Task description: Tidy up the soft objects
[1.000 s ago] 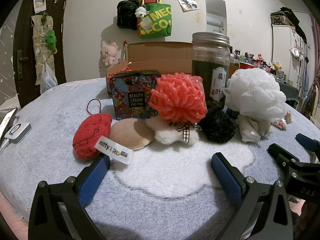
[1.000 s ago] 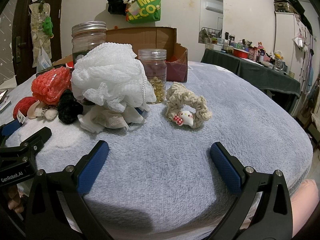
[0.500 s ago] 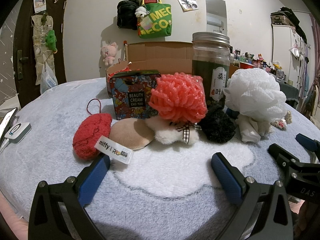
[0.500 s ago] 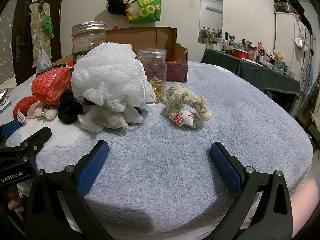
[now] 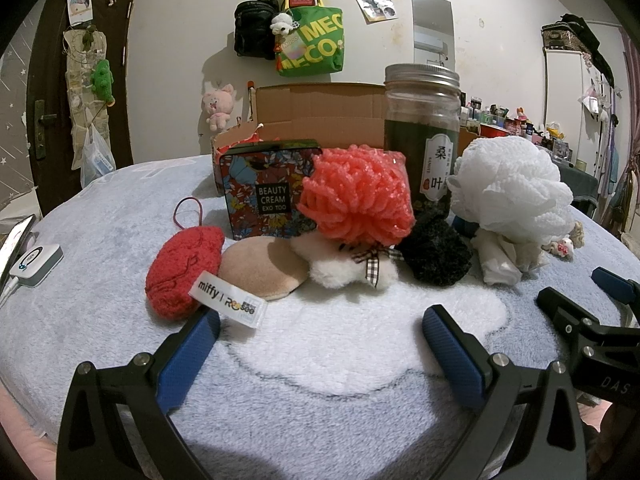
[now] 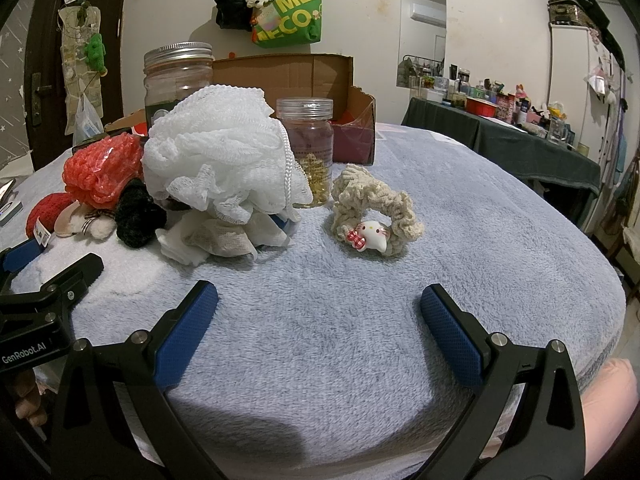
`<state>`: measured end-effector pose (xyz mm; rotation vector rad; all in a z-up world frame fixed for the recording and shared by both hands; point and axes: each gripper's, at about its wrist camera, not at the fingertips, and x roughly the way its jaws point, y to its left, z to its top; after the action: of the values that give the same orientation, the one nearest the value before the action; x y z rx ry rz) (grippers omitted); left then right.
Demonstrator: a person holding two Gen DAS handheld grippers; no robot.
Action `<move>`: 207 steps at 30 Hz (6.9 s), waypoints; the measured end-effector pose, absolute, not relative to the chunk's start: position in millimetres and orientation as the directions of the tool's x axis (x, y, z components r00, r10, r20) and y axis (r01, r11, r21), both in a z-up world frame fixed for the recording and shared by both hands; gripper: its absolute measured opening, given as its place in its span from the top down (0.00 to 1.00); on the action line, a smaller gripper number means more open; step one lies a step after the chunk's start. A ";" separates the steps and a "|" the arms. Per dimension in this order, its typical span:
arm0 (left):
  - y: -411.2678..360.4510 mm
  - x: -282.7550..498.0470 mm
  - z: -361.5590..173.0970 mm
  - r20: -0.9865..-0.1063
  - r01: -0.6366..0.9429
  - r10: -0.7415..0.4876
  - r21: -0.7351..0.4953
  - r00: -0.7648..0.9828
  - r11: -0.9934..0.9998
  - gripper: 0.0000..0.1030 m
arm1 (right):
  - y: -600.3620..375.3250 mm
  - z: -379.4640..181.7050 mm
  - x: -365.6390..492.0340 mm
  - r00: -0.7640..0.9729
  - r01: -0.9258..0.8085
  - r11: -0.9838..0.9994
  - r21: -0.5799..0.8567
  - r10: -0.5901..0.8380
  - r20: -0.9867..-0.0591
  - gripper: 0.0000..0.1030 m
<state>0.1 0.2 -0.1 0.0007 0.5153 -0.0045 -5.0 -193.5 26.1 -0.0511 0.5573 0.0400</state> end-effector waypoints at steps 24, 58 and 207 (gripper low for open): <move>5.7 -1.6 50.7 -0.466 0.077 -0.073 -0.012 0.882 0.997 0.00 | -207.9 73.2 7.6 0.842 -0.166 0.984 0.057 0.172 -0.512 0.00; -1.1 72.6 55.0 -0.627 0.224 -0.195 -0.032 0.755 0.974 0.36 | -179.9 79.8 84.1 0.628 -0.500 0.844 0.195 0.509 -0.589 0.29; 11.0 125.8 230.8 -0.383 0.200 -0.170 0.040 0.908 0.979 0.00 | -184.5 274.5 140.2 0.853 -0.304 0.952 -0.034 0.256 -0.454 0.10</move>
<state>125.8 11.0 230.8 0.0790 0.3880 -0.1913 140.2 -184.5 274.6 -0.1061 0.4624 0.2949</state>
